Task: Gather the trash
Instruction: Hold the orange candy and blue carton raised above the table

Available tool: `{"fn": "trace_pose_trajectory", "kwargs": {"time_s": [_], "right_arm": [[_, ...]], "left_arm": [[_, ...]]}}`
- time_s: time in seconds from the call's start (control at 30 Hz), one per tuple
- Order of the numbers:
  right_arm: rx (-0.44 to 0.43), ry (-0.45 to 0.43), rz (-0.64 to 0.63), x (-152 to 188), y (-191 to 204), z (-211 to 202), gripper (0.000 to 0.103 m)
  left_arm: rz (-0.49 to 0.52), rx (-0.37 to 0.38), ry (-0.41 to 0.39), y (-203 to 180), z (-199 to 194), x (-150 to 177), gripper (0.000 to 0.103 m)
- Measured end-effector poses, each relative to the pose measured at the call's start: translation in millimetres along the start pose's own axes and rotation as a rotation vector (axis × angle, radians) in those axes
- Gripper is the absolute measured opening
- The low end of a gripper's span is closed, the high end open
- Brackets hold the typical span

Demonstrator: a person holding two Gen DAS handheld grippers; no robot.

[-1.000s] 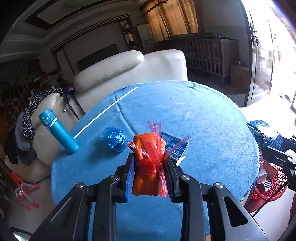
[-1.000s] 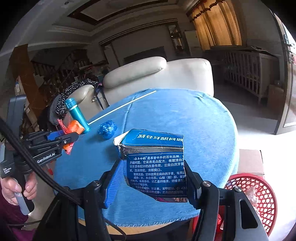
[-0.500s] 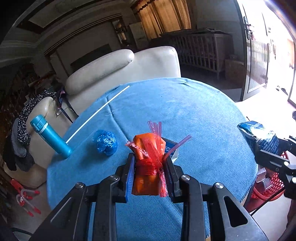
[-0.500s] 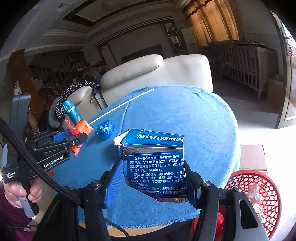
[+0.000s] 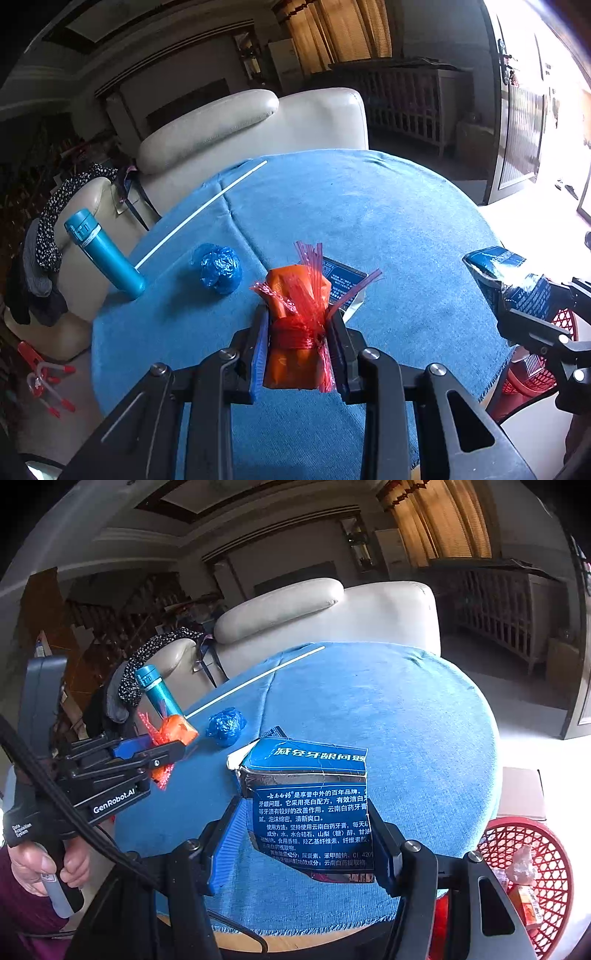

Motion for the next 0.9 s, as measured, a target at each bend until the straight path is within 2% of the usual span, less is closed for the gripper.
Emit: {"fn": "trace_pose_trajectory", "kwargs": {"time_s": [0.9], "right_arm": [[-0.004, 0.014, 0.012, 2.3, -0.4, 2.8, 0.064]], "left_arm": [[0.0, 0.001, 0.019, -1.8, 5.1, 5.9, 0.032]]}}
Point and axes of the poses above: each gripper's, at about its wrist camera, not at the fingertips, and z roughly the way its jaws point, y to its left, x to its underside, the point moved 4 cm from there along z, roughly the way its jaws point, and after that the axes turned 7 degrees about -y, right-handed, at the moved point
